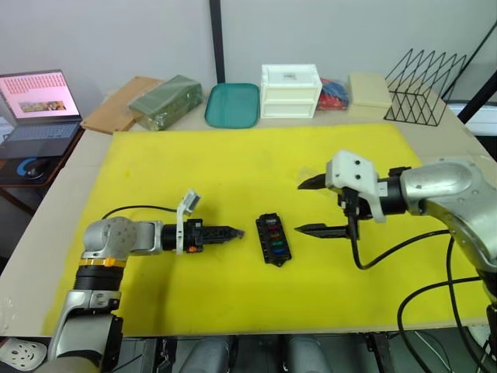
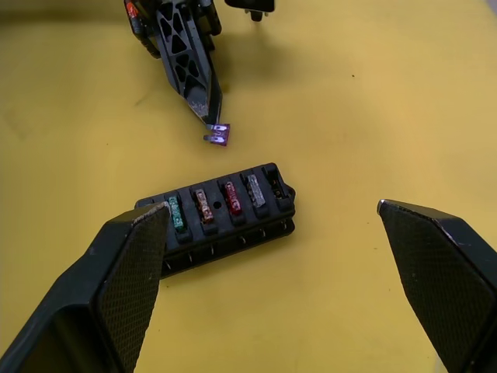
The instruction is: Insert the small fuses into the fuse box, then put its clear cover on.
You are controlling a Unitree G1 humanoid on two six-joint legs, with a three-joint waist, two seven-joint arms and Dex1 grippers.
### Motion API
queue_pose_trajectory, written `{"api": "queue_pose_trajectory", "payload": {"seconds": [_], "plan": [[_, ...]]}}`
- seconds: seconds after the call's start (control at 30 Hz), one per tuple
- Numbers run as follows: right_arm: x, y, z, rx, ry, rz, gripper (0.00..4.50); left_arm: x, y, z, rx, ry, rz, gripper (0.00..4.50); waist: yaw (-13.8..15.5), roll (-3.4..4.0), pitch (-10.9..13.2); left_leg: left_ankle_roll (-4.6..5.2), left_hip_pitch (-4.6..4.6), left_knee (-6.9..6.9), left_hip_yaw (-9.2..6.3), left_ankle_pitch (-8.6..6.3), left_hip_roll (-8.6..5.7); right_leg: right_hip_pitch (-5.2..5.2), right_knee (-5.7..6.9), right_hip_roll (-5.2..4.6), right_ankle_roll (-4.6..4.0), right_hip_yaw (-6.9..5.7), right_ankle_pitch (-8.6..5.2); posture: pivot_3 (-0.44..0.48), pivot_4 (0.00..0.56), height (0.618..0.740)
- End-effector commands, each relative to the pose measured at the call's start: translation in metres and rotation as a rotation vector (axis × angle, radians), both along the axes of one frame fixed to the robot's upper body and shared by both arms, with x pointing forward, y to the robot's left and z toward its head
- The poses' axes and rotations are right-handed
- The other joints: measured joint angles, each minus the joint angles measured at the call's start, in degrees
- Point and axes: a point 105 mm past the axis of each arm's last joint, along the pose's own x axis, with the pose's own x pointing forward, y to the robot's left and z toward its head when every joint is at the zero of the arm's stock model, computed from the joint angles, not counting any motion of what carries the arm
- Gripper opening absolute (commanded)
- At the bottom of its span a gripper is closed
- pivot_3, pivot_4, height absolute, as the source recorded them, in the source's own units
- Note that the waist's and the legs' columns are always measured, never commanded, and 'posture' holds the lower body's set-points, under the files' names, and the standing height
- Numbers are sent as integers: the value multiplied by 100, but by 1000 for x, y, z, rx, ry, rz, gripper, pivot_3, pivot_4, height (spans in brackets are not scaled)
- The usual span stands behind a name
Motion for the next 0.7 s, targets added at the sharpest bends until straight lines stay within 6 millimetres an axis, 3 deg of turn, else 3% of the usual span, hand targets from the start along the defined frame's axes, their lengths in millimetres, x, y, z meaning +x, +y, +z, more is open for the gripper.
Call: {"api": "queue_pose_trajectory", "payload": {"seconds": [0.03,0.07,0.57,0.63,0.7], "plan": [[-3,5,5,-4,-46,27,4500,-1,0,-13,36,26,9,626,-1,2,-1,0,0,0,0,0,0,0,0,0,0,0,0,0,150,740],[-3,5,5,-5,-47,28,4500,-1,0,-14,43,24,13,334,0,3,-2,0,1,0,0,0,0,0,1,0,0,0,0,0,150,740],[-3,7,5,-2,-49,27,4500,1,4,-26,92,17,35,334,4,13,-13,0,12,0,0,0,0,11,2,0,0,0,0,0,150,740],[-3,7,5,-1,-49,26,4500,3,4,-29,109,10,46,4,6,14,-14,0,15,0,0,0,0,13,2,0,0,0,0,0,150,740],[-3,7,5,0,-49,26,4500,4,4,-31,120,9,51,4,12,18,-17,0,19,0,0,0,0,19,2,0,0,0,0,0,150,740]]}}
